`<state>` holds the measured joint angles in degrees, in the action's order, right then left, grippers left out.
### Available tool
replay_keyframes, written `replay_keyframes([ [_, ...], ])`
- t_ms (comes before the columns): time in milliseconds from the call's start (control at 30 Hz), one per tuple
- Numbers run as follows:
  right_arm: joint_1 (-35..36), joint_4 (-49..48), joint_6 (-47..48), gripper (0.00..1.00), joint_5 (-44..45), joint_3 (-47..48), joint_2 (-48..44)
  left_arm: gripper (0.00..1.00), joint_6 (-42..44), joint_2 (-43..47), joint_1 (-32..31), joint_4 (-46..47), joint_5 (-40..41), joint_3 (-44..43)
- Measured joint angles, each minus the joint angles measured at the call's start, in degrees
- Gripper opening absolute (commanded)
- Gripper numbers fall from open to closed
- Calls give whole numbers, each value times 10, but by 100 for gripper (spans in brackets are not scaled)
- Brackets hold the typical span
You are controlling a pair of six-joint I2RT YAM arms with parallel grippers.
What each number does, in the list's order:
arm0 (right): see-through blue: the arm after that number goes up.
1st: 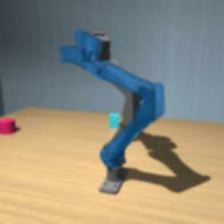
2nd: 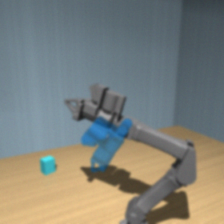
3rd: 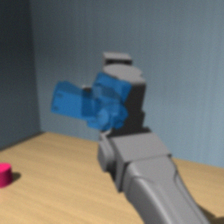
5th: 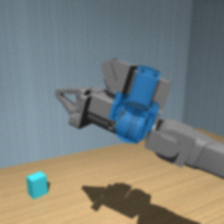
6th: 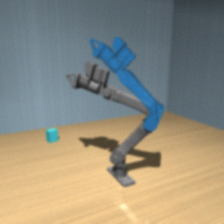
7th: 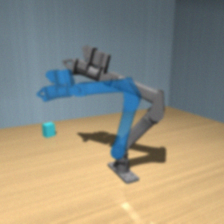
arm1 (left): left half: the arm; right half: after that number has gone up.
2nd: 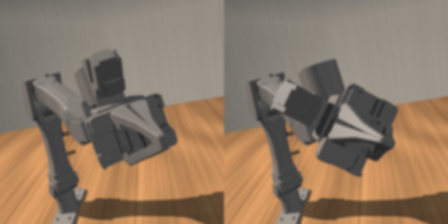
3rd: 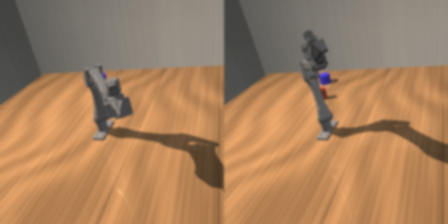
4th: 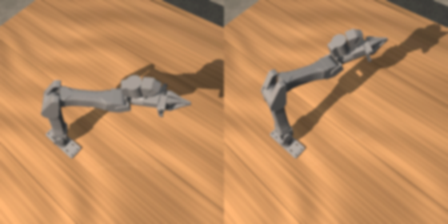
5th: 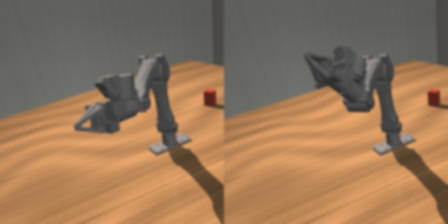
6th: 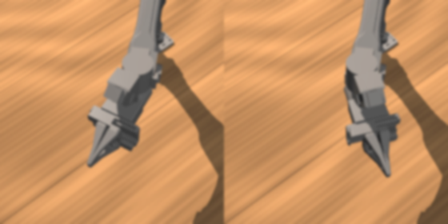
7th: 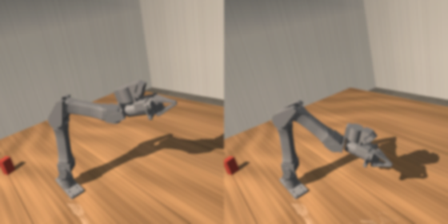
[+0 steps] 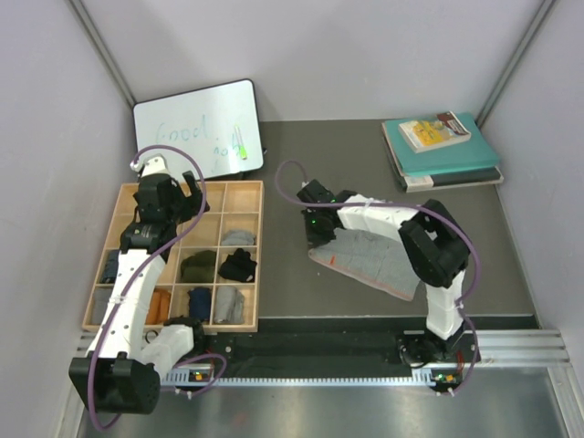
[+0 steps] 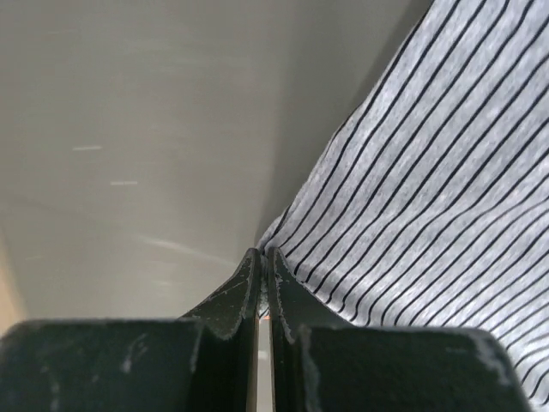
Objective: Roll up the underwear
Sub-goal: Fold the underwear at the center of the board.
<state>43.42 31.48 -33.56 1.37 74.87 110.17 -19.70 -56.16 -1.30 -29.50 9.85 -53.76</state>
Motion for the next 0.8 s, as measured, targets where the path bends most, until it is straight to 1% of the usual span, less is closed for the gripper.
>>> replay_keyframes([
  [167,44,-8,-8,0,-36,54,30,99,1,0,0,0,0,0],
  [267,51,-12,-10,0,-44,59,29,99,3,0,0,0,-4,0],
  [400,50,-6,-12,0,-32,49,15,99,10,0,-3,14,-40,9],
  [567,43,-5,-18,0,-10,-23,-83,99,17,-3,-14,22,-75,10],
  [667,24,-6,-27,0,-1,-83,-155,99,18,-4,-16,26,-85,10],
  [800,-7,15,-44,0,25,-169,-247,98,17,-5,-21,26,-103,10],
])
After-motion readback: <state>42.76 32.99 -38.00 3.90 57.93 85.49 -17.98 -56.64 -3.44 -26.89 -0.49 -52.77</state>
